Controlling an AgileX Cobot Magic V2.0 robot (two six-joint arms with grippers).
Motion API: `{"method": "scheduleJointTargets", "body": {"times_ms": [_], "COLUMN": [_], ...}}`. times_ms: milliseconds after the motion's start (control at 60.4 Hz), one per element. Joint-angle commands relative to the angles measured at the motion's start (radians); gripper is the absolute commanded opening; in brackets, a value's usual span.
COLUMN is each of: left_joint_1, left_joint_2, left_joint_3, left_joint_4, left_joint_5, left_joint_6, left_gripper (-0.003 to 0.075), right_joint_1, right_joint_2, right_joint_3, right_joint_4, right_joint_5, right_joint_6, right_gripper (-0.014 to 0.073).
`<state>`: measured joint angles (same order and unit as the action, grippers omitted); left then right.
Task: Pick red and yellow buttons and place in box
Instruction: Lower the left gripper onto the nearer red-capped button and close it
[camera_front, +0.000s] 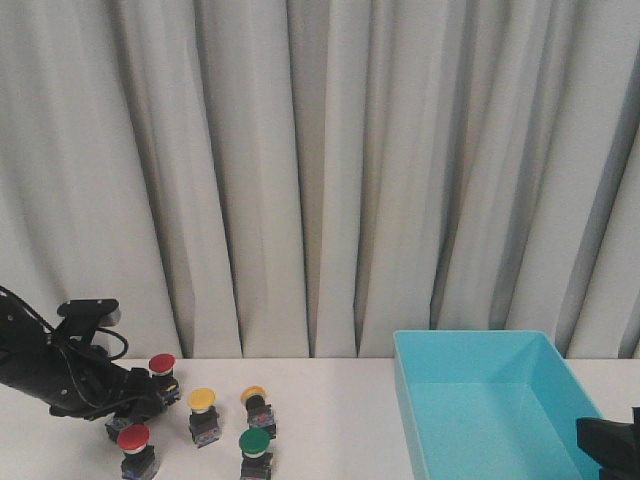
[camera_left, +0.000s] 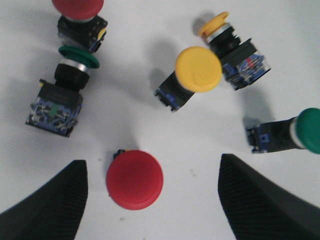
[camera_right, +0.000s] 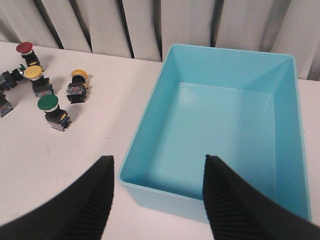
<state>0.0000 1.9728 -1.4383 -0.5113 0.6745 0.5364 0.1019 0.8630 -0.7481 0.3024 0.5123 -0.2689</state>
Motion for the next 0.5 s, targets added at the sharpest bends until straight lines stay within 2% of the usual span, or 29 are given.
{"method": "scheduleJointTargets", "body": {"times_ms": [0, 480], "left_joint_1": [-0.003, -0.005], "left_joint_2": [-0.032, 0.027], "left_joint_3": [-0.032, -0.032], "left_joint_4": [-0.001, 0.005], "left_joint_5": [-0.049, -0.058], "left_joint_6": [-0.026, -0.026], "left_gripper": [0.0513, 0.0513], "right_joint_1": [-0.001, -0.001], "right_joint_2": [-0.002, -0.002], "right_joint_3": [-0.034, -0.034], "right_joint_4": [0.011, 0.012], "right_joint_5": [-0.060, -0.061], "right_joint_6": [-0.013, -0.013], "right_gripper": [0.0403, 0.0403]}}
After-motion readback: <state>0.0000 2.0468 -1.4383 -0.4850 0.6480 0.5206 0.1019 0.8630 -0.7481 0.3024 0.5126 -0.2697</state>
